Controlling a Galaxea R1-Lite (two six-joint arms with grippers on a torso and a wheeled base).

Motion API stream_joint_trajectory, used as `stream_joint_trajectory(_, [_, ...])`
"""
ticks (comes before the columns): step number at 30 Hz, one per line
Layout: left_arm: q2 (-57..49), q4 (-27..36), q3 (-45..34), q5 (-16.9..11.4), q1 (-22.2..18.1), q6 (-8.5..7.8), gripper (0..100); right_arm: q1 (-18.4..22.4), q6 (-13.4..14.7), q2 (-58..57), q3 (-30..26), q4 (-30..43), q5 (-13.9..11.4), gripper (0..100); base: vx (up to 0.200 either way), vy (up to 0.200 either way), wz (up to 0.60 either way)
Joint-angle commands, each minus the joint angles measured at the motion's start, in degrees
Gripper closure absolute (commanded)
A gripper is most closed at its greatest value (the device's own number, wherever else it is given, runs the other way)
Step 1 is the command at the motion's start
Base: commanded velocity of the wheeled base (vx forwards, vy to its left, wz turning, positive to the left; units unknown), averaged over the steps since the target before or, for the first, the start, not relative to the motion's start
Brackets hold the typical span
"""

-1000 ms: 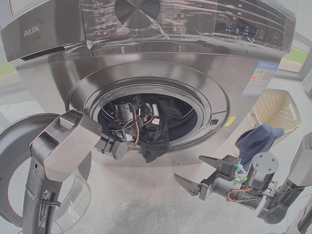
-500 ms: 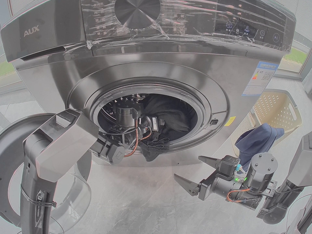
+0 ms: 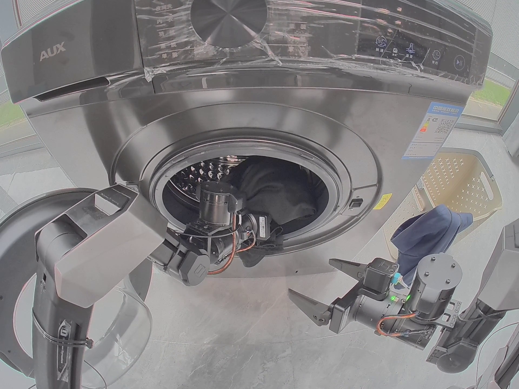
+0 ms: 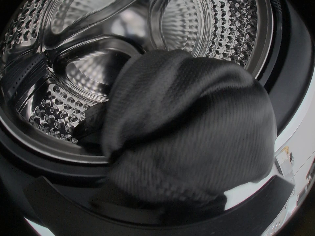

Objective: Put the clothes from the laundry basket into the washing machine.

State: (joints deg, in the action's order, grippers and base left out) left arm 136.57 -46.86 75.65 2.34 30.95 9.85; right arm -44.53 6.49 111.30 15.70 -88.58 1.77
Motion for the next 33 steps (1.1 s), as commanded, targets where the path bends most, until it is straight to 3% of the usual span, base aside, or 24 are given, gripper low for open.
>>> stream_joint_trajectory(1, [1.3,-0.5,3.2,0.3,-0.4,0.17,100,-0.1,0.0,0.0,0.0,0.0,0.0,0,0.000,0.000,0.00])
stream_joint_trajectory(5, [1.1,-0.8,5.9,0.6,-0.8,0.35,100,-0.1,0.0,0.0,0.1,0.0,0.0,0,0.000,0.000,0.00])
stream_joint_trajectory(9, [1.6,-2.0,11.9,1.1,-1.2,1.66,100,-0.1,0.0,-0.1,0.4,-0.1,0.0,0,0.000,0.000,0.00])
stream_joint_trajectory(15, [6.3,-4.8,20.5,5.0,-2.2,2.19,100,0.0,0.0,-0.5,0.5,-0.1,0.0,0,0.000,0.000,0.00])
stream_joint_trajectory(20, [7.9,-6.8,25.6,5.7,-2.5,3.16,100,0.1,0.0,-0.6,0.5,-0.1,0.0,0,0.000,0.000,0.00])
stream_joint_trajectory(24, [7.9,-7.1,24.6,6.2,-2.5,3.25,100,0.1,0.0,-0.6,0.5,-0.1,0.0,0,0.000,0.000,0.00])
stream_joint_trajectory(25, [7.8,-7.0,23.7,6.2,-2.4,3.16,0,0.1,0.0,-0.6,0.5,-0.1,0.0,0,0.000,0.000,0.00])
stream_joint_trajectory(33, [4.0,-3.8,14.8,5.4,-1.8,3.07,0,0.0,0.0,-0.4,0.4,-0.1,0.0,0,0.000,0.000,0.00])
